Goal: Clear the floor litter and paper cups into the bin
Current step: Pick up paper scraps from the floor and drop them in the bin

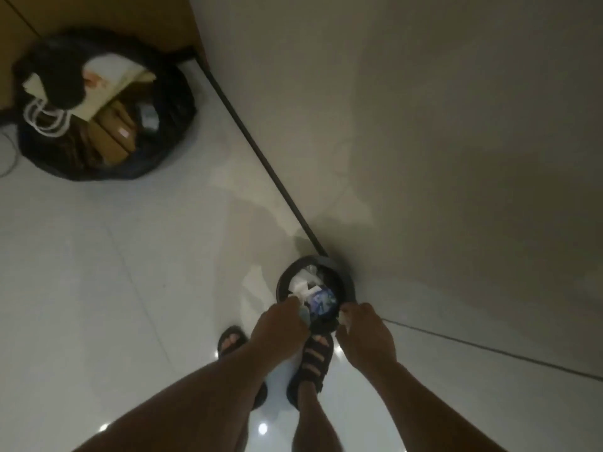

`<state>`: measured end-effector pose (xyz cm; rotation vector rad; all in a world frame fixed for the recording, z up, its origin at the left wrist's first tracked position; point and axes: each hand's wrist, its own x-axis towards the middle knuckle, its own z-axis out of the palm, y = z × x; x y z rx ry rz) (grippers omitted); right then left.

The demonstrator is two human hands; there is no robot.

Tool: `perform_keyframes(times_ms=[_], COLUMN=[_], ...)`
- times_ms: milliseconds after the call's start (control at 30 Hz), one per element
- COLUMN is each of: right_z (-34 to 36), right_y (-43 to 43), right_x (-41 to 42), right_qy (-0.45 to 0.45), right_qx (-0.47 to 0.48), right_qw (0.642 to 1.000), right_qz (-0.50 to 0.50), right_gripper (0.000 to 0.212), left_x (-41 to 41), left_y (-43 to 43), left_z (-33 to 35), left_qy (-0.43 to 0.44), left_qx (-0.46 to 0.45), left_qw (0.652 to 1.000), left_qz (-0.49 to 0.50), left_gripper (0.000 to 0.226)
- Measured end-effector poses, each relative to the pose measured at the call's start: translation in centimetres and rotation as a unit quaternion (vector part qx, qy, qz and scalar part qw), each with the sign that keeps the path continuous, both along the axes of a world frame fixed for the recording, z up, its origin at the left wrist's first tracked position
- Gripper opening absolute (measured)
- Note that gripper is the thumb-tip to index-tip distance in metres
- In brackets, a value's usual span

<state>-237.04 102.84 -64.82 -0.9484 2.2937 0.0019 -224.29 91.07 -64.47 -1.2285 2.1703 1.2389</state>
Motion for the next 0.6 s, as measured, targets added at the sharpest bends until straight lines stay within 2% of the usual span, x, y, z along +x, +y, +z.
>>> perform_keyframes(times_ms=[167,333,467,600], right_z=[-13.4,-22.0,-22.4,-18.1], right_y=[-2.6,-3.7,-2.3,-0.4], right_x=[-3.4,-5.8,-5.2,-4.0], right_qy=[-0.007,-0.029,-0.03,-0.048], right_qx=[0.013,0.003,0.005,0.018], right_qw=[1.0,0.999,1.0,0.999], right_qz=[-0.028,-0.019,-0.006,-0.018], right_gripper=[0.027,0.041,0.053,0.058], left_x=[-3.8,-5.2,-3.1,-1.7], left_y=[-0.2,0.0,0.3,-0.3], left_z=[-12.1,-20.0,-20.8,-16.9], left_qy=[-0.001,-0.001,-0.02,-0.05], left_qx=[0.02,0.056,0.06,0.058], left_qw=[1.0,0.998,0.998,0.997], left_qz=[0.008,-0.011,0.011,-0.006], left_gripper=[0.014,0.034,0.04,0.054])
